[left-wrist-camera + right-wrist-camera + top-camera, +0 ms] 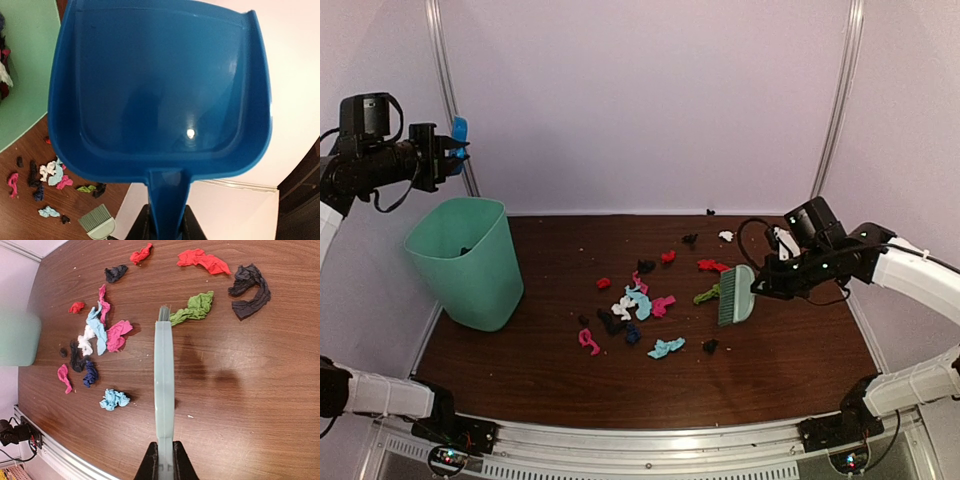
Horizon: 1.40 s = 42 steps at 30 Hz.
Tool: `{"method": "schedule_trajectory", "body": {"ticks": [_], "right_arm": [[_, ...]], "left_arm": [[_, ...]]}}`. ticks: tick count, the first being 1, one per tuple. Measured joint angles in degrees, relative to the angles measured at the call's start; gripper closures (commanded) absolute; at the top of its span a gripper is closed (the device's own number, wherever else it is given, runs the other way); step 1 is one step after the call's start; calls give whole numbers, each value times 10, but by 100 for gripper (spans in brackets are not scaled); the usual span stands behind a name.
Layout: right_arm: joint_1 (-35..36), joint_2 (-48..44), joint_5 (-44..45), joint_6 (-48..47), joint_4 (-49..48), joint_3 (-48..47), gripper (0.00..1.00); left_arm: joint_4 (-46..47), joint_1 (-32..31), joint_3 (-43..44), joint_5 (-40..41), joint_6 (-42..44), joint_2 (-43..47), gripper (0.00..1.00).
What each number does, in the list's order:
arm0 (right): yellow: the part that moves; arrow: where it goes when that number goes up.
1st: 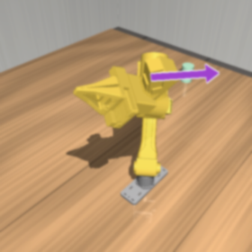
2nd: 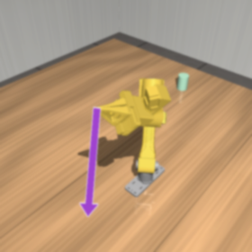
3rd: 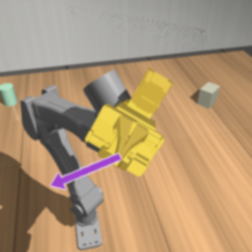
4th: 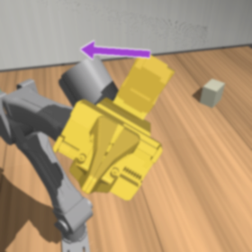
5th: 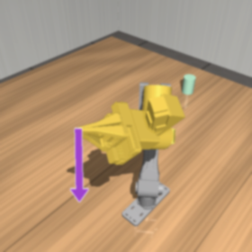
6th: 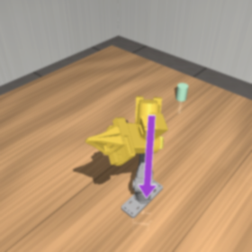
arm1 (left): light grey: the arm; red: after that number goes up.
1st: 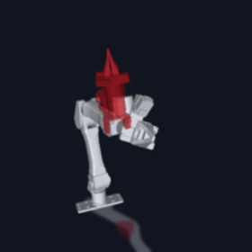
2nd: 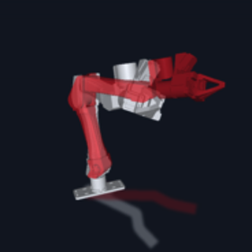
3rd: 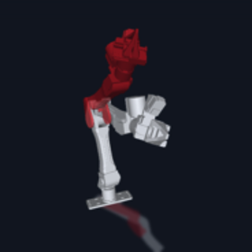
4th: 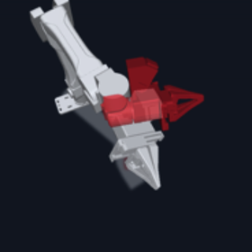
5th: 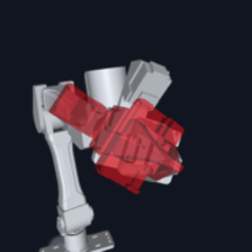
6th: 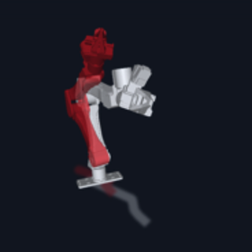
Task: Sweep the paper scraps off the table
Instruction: Dump the paper scraps in the dustpan into the trash bin, then sweep the paper scraps at the center of the board.
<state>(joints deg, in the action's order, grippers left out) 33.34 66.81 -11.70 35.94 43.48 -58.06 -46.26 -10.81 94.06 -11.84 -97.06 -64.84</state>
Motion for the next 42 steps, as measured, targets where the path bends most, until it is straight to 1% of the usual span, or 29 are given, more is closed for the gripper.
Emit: {"method": "schedule_trajectory", "body": {"ticks": [7,11,15,22,28,37,40,42], "right_arm": [[9,32,-77,7,-68,-20,100],[38,75,-103,16,-109,-55,100],[69,127,-126,29,-150,-96,100],[116,226,-161,55,-207,-168,100],[156,324,-185,80,-244,-245,100],[188,495,-209,132,-273,-389,100],[190,549,-208,148,-262,-432,100],[191,588,-201,151,-235,-464,100]], "left_arm": [[-89,0,114,9,170,-64,100],[-124,-5,146,16,243,-84,100],[-138,-30,178,28,313,-102,100],[-109,-92,183,33,413,-106,100],[-74,-142,180,32,483,-114,100],[-55,-165,175,12,568,-140,100],[-51,-174,171,8,593,-149,100],[-50,-176,169,5,607,-154,100]]}}
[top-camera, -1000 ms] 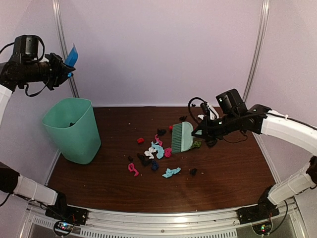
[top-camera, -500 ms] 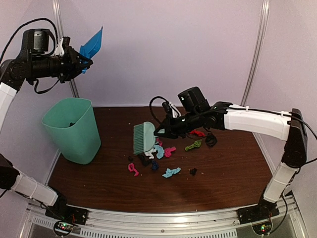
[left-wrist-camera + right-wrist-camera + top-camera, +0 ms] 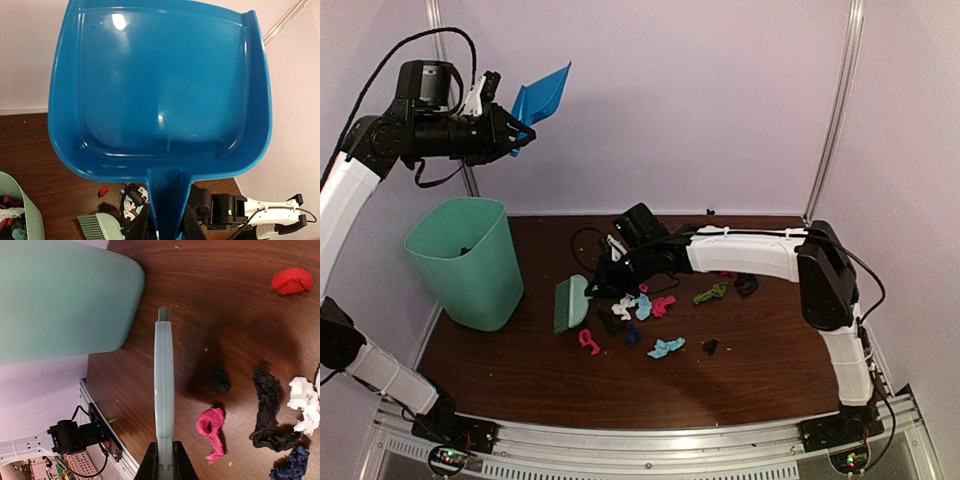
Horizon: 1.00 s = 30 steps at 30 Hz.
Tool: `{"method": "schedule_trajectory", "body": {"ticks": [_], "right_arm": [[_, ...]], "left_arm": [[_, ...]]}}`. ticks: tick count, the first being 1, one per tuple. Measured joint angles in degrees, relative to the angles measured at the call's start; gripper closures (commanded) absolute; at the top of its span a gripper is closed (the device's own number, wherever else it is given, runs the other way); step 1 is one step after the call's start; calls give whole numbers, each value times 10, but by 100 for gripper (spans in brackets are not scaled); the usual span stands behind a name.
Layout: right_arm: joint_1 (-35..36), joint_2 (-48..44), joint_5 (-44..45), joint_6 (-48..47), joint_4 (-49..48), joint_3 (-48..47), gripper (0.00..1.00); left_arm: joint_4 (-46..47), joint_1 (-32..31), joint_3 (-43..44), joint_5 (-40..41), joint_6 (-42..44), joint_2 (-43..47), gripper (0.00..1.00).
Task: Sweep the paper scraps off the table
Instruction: Sweep the paper scraps at the center of the board.
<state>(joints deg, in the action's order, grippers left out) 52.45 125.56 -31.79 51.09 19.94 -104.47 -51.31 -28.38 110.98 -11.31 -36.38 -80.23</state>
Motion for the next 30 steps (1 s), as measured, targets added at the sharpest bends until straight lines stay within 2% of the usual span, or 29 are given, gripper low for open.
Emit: {"method": "schedule_trajectory", "body": {"ticks": [5,9,22,30], "right_arm": [[0,42,21,-3,66,-16,100],[-2,27,32,-17,79,4,100],[-33,-162,115,-75,152,207,100],[-60,-259,174,-112,235,237,100]], "left_arm": [[-1,0,0,-5,31,-11,100],[-2,0,-9,-6,50,-14,100],[-2,-17,-26,-15,79,-16,100],[-2,-72,-27,11,84,-29,100]]}}
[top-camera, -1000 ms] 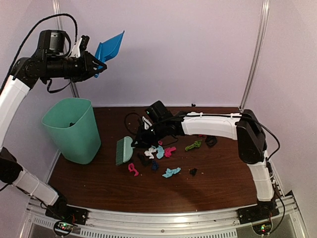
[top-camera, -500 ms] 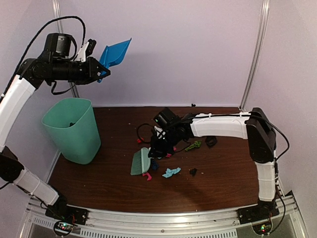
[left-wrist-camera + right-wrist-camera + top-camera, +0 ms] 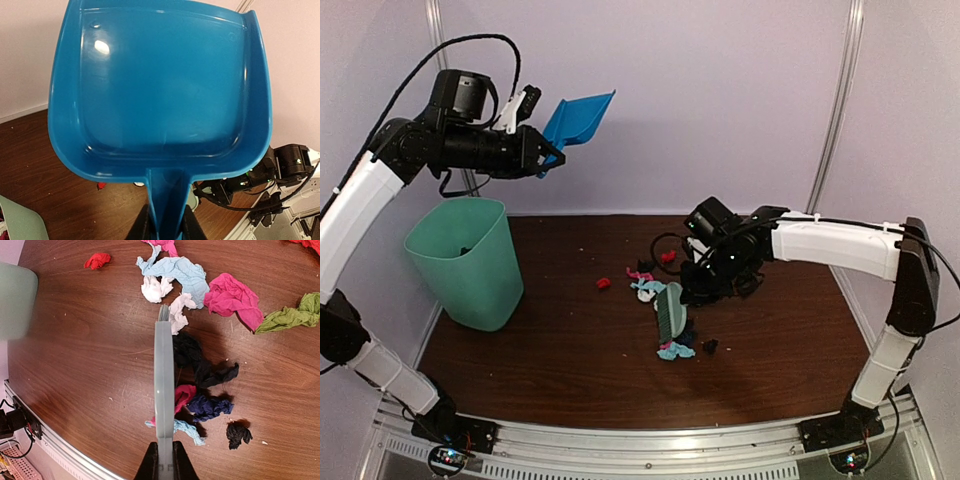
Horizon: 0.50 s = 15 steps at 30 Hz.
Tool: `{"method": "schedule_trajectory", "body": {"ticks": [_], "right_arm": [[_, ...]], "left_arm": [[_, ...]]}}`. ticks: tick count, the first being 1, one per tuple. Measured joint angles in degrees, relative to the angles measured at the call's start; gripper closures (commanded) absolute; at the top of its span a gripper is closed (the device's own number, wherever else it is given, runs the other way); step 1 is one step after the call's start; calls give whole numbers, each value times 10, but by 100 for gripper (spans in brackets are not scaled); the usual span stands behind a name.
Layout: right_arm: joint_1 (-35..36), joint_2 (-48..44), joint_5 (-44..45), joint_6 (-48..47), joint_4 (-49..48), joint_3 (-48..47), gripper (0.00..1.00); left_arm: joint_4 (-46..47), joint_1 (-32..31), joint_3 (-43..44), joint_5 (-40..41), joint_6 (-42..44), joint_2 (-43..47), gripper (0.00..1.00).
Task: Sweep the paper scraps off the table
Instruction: Sweep the paper scraps at the center of the board.
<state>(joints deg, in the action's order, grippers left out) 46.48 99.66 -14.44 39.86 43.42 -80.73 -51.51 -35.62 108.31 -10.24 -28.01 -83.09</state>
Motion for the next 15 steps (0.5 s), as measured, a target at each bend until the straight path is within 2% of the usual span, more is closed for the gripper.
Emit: {"method": "schedule_trajectory", "body": {"ticks": [6,15], "right_arm": [[-2,-40,-6,-17,24,-3,100],[-13,-111,-3,-27,41,6,100]], "left_arm": [[-2,-49,0,45,10,-5,100],[-35,-159,-26,132,46,-8,100]]}}
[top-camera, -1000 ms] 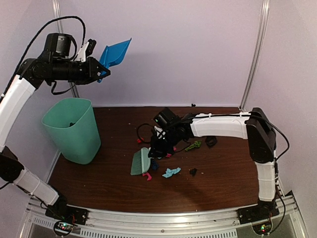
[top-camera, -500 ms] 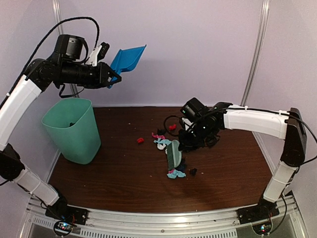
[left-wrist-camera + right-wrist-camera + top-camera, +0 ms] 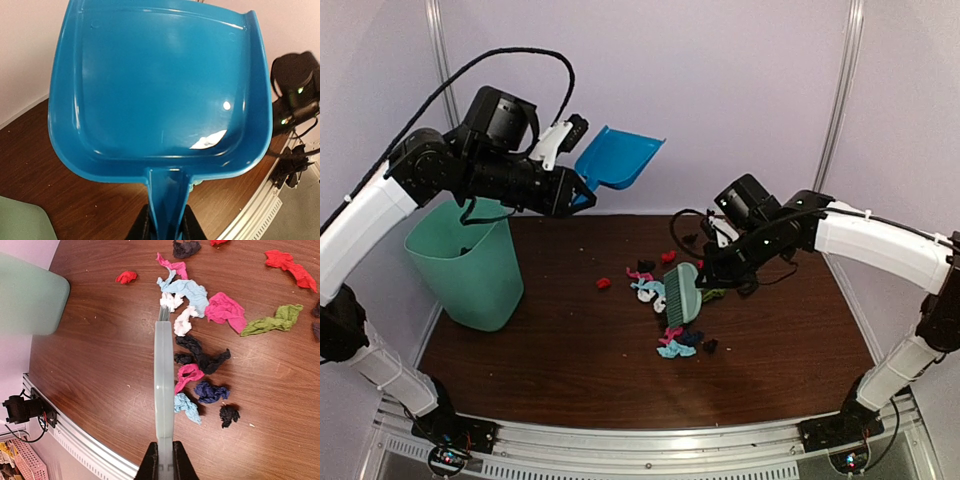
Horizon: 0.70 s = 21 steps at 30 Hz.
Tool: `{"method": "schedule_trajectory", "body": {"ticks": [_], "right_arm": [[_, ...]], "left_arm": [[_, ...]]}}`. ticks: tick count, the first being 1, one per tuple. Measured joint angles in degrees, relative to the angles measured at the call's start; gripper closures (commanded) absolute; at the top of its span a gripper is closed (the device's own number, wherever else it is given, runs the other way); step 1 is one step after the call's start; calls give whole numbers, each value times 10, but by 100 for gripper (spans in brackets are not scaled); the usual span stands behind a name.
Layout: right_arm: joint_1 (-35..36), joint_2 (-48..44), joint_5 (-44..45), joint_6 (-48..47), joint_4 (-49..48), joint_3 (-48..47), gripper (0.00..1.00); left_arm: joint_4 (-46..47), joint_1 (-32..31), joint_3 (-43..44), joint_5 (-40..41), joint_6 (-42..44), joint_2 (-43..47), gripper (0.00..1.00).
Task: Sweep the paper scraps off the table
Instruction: Sweep the paper scraps at the center of the board.
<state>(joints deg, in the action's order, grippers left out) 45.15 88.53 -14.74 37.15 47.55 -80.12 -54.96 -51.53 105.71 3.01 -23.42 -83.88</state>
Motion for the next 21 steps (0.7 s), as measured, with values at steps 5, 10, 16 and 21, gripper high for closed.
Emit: {"method": "schedule_trajectory", "body": {"ticks": [5,10,16,21], "right_arm": [[-37,-80,24,-16,17,51,100],[-67,-137,52,-39,36,97,100],[-69,-155,87,-61,55,121,100],[-69,-164,110,-73,54,146,100]], "left_arm": [[-12,-38,-74,14,4,0,100],[-39,-60,-130,13,4,-2,100],[-69,-87,-198,6,13,-21,100],[-72,-113,-264,-18,14,-43,100]]}}
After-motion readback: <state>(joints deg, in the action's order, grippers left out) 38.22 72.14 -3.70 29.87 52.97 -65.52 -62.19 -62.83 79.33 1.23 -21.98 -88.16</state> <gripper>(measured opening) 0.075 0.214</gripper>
